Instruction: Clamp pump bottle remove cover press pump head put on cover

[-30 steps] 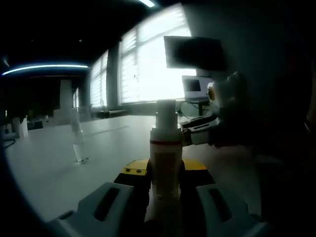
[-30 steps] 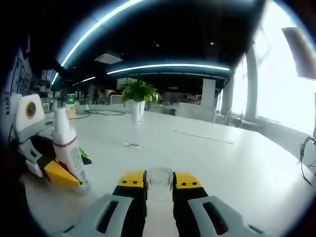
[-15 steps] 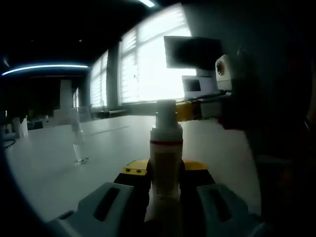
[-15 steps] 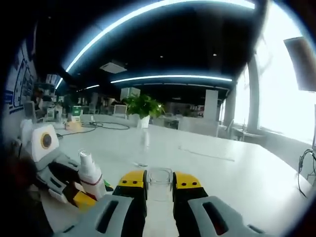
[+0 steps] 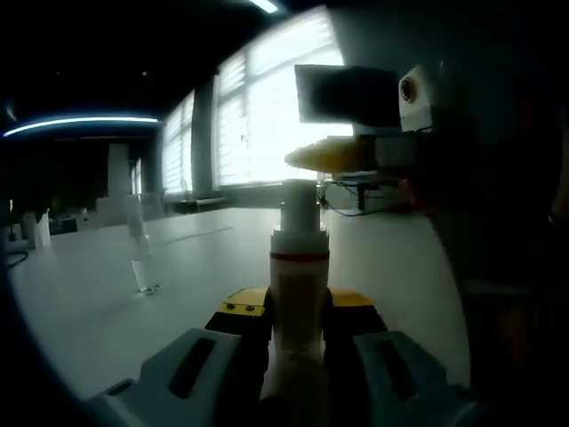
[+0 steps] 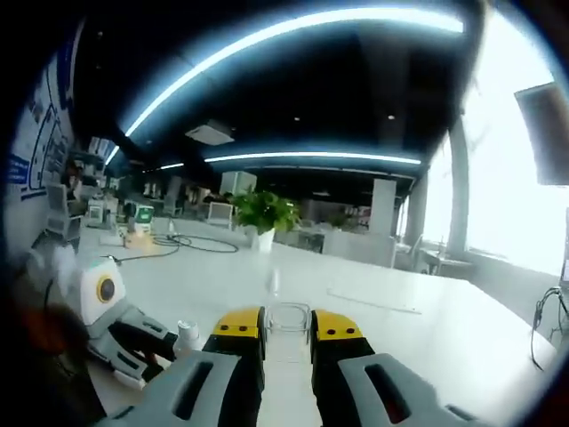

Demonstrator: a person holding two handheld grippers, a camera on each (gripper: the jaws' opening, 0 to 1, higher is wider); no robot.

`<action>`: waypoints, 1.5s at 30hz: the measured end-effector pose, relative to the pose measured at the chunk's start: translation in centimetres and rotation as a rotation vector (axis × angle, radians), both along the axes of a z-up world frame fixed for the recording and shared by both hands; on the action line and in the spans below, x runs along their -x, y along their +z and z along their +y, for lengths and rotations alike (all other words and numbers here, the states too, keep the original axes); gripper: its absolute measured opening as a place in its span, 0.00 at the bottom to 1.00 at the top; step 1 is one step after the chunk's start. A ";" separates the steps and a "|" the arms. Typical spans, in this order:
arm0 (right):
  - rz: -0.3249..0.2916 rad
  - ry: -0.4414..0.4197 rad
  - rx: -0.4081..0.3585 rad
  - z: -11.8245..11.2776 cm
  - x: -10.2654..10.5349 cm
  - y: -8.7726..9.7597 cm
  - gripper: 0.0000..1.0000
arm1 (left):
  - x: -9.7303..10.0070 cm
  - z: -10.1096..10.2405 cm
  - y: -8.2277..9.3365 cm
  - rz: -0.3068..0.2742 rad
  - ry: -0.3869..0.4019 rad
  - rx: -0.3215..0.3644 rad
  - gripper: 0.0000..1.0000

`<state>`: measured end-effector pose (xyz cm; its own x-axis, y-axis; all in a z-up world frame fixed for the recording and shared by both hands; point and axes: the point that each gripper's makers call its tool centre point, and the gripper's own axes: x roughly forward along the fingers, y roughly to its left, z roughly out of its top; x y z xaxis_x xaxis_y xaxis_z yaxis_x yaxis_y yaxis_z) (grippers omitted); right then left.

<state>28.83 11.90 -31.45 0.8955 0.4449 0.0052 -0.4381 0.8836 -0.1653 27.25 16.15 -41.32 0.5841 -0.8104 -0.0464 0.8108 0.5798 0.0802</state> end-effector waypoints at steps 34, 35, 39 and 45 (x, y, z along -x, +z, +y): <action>-0.021 0.185 -0.076 5.6 2.9 2.4 0.15 | 0.0 0.0 0.0 -0.002 -0.001 -0.004 0.13; -0.016 0.190 -0.080 5.7 3.0 2.3 0.15 | 0.0 0.0 -0.1 -0.002 -0.001 -0.004 0.13; -0.002 0.191 -0.073 6.0 2.8 1.8 0.15 | 0.1 -0.1 0.0 -0.002 -0.001 -0.005 0.13; 0.025 0.202 -0.074 6.4 2.5 0.8 0.15 | 0.0 0.0 0.0 -0.002 -0.001 -0.005 0.13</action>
